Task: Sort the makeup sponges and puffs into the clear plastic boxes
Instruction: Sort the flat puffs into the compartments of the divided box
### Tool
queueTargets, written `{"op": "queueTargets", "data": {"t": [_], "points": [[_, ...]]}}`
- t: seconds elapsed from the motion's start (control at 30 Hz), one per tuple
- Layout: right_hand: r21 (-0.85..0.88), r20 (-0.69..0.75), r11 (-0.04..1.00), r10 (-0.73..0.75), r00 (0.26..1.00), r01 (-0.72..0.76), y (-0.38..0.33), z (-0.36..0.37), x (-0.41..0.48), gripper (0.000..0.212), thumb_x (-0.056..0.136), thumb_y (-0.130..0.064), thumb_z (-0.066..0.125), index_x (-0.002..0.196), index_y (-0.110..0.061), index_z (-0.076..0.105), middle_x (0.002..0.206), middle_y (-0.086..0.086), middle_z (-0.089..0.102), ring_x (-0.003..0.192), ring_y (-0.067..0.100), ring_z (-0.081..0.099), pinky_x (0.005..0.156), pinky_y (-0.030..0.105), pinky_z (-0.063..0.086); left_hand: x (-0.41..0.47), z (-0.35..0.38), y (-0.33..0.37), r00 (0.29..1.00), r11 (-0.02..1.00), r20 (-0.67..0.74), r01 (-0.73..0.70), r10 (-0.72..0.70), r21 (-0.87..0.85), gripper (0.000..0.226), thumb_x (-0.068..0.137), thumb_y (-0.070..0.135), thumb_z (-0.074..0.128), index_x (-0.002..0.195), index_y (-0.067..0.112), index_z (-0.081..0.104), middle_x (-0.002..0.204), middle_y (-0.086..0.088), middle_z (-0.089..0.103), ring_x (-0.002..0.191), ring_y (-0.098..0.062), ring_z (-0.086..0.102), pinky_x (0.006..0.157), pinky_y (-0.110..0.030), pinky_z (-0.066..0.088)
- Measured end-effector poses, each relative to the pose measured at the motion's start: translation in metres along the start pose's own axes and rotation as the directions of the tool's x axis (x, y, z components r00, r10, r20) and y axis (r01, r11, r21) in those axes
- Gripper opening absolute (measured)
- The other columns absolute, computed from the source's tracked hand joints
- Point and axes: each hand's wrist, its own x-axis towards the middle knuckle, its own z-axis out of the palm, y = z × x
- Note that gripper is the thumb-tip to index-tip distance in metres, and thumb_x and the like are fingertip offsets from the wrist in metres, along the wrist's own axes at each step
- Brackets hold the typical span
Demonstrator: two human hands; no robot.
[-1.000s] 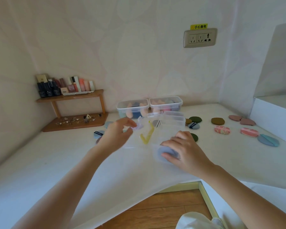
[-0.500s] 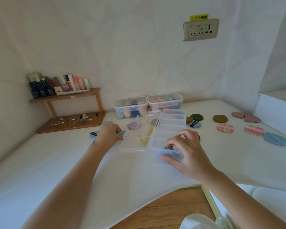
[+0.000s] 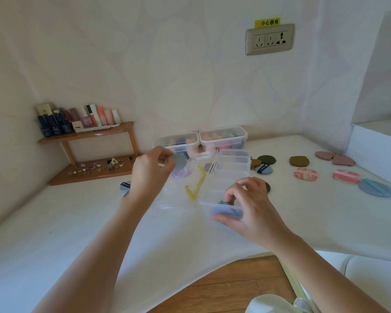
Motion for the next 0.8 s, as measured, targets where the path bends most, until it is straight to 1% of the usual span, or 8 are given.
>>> {"op": "queueTargets", "data": {"t": [0.07, 0.13, 0.2, 0.27, 0.43, 0.6, 0.73, 0.8], "points": [[-0.008, 0.007, 1.000, 0.016, 1.000, -0.016, 0.000, 0.001, -0.002, 0.041, 0.074, -0.059, 0.062, 0.083, -0.024, 0.042, 0.079, -0.007, 0.047, 0.085, 0.011, 0.043, 0.078, 0.020, 0.028, -0.006, -0.006, 0.035, 0.995, 0.984, 0.069, -0.056, 0.068, -0.172, 0.015, 0.082, 0.007, 0.060, 0.086, 0.019, 0.068, 0.076, 0.015, 0.065, 0.070, 0.004, 0.060, 0.064, -0.009, 0.047], [-0.008, 0.012, 0.999, 0.037, 0.999, -0.037, 0.001, 0.001, -0.002, 0.041, 0.075, -0.060, 0.061, 0.083, -0.025, 0.041, 0.080, -0.008, 0.044, 0.085, 0.014, 0.044, 0.076, 0.018, 0.027, -0.015, -0.004, 0.054, 0.953, 0.963, 0.267, -0.071, 0.143, -0.261, 0.018, 0.082, 0.006, 0.060, 0.087, 0.021, 0.067, 0.078, 0.015, 0.065, 0.073, 0.005, 0.059, 0.065, -0.007, 0.046], [0.013, 0.012, 0.998, 0.060, 0.998, -0.060, 0.001, 0.002, -0.002, 0.042, 0.075, -0.060, 0.061, 0.083, -0.025, 0.039, 0.080, -0.010, 0.042, 0.080, 0.016, 0.045, 0.073, 0.015, 0.028, -0.022, 0.004, 0.058, 0.881, 0.968, 0.431, -0.102, 0.194, -0.228, 0.017, 0.083, 0.007, 0.061, 0.090, 0.021, 0.068, 0.082, 0.011, 0.067, 0.076, 0.005, 0.060, 0.068, -0.006, 0.046], [0.039, 0.007, 0.996, 0.079, 0.997, -0.080, 0.001, 0.002, -0.001, 0.043, 0.074, -0.060, 0.062, 0.083, -0.025, 0.038, 0.079, -0.012, 0.039, 0.077, 0.015, 0.043, 0.071, 0.015, 0.030, -0.026, 0.010, 0.056, 0.845, 0.974, 0.495, -0.121, 0.203, -0.192, 0.017, 0.084, 0.009, 0.061, 0.093, 0.021, 0.069, 0.085, 0.011, 0.068, 0.077, 0.005, 0.060, 0.069, -0.006, 0.046], [0.043, 0.008, 0.996, 0.081, 0.997, -0.082, 0.000, 0.002, -0.001, 0.043, 0.074, -0.061, 0.062, 0.083, -0.026, 0.038, 0.077, -0.012, 0.041, 0.076, 0.016, 0.045, 0.072, 0.016, 0.030, -0.027, 0.009, 0.052, 0.793, 0.971, 0.572, -0.100, 0.211, -0.219, 0.012, 0.083, 0.014, 0.068, 0.095, 0.019, 0.069, 0.087, 0.010, 0.068, 0.077, 0.004, 0.061, 0.071, -0.007, 0.049], [0.040, -0.006, 0.991, 0.132, 0.991, -0.131, -0.002, 0.000, 0.000, 0.053, 0.075, -0.076, 0.048, 0.089, -0.026, 0.041, 0.078, -0.017, 0.039, 0.080, 0.001, 0.033, 0.081, 0.007, 0.027, -0.032, 0.014, 0.056, 0.770, 0.963, 0.578, -0.216, 0.270, -0.162, 0.010, 0.081, 0.019, 0.073, 0.091, 0.020, 0.073, 0.086, 0.010, 0.066, 0.076, 0.008, 0.055, 0.066, -0.005, 0.044], [0.026, -0.028, 0.986, 0.168, 0.985, -0.168, -0.004, -0.001, 0.001, 0.058, 0.073, -0.080, 0.047, 0.090, -0.025, 0.041, 0.077, -0.013, 0.042, 0.079, 0.002, 0.032, 0.074, 0.010, 0.030, -0.035, 0.017, 0.062, 0.762, 0.949, 0.566, -0.253, 0.315, -0.188, 0.010, 0.080, 0.018, 0.073, 0.089, 0.022, 0.074, 0.078, 0.016, 0.063, 0.074, 0.010, 0.054, 0.065, -0.003, 0.041], [0.022, -0.038, 0.985, 0.174, 0.984, -0.173, -0.003, 0.000, 0.001, 0.059, 0.072, -0.079, 0.048, 0.088, -0.023, 0.043, 0.078, -0.013, 0.042, 0.079, 0.001, 0.031, 0.077, 0.007, 0.029, -0.037, 0.019, 0.064, 0.772, 0.941, 0.538, -0.279, 0.338, -0.191, 0.011, 0.080, 0.017, 0.073, 0.090, 0.021, 0.073, 0.078, 0.016, 0.062, 0.074, 0.009, 0.054, 0.066, -0.003, 0.040]]}}
